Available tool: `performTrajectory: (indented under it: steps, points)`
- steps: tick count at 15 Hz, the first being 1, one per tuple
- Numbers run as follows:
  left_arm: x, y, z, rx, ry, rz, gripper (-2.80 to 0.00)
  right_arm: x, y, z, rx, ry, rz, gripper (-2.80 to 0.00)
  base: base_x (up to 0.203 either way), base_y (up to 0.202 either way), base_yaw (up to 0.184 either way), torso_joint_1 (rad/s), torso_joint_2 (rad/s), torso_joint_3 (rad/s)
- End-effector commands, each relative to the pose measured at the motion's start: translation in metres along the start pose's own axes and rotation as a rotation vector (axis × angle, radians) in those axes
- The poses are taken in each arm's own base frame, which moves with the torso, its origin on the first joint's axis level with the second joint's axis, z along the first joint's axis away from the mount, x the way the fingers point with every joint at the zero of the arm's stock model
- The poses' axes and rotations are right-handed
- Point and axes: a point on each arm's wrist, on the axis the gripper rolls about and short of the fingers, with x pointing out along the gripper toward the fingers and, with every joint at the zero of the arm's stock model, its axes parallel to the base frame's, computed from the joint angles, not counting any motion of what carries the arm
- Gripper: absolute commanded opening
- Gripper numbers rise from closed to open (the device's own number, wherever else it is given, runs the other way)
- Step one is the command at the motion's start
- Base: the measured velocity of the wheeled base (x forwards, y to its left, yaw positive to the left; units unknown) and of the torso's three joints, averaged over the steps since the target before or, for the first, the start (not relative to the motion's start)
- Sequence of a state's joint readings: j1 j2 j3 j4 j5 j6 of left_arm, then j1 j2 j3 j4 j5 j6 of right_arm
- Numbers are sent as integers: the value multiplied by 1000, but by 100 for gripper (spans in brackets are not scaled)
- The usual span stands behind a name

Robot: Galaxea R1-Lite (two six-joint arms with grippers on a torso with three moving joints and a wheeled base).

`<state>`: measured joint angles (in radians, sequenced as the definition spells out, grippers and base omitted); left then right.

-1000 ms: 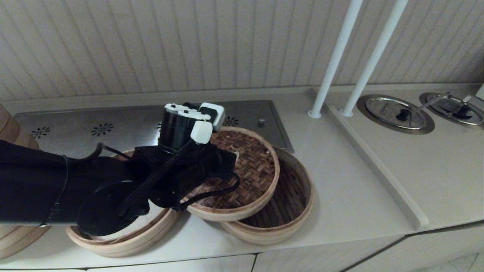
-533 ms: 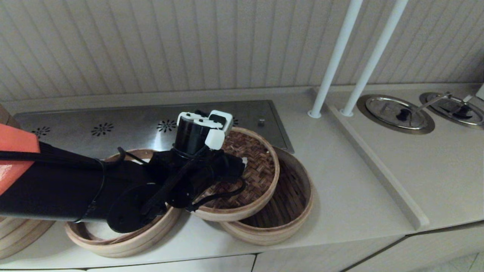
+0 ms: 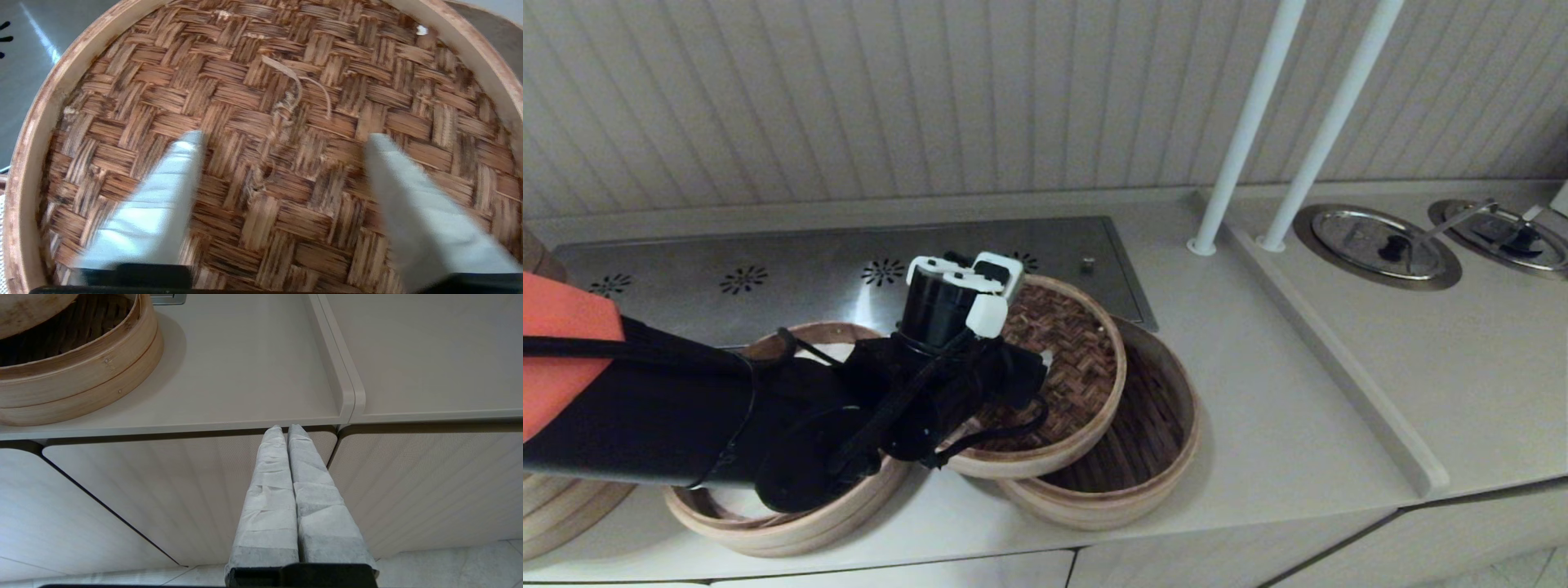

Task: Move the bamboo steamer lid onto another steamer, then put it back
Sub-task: Put the steamer

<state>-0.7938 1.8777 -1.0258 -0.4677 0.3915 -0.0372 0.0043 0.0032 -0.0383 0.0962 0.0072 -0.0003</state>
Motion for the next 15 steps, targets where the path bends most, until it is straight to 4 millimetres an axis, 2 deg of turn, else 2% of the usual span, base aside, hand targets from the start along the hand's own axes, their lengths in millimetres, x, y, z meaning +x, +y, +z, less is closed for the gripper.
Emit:
performTrajectory:
  steps: [1,13,15]
  points:
    - [0,0,-4,3,8,4,-280,0,0,0,0,2,1,-280,0,0,0,0,0,0]
    - [-6,6,6,-17,-45,7,-280,0,0,0,0,2,1,-280,0,0,0,0,0,0]
    - [-7,7,13,-26,-77,7,-280,0,0,0,-1,2,1,-280,0,0,0,0,0,0]
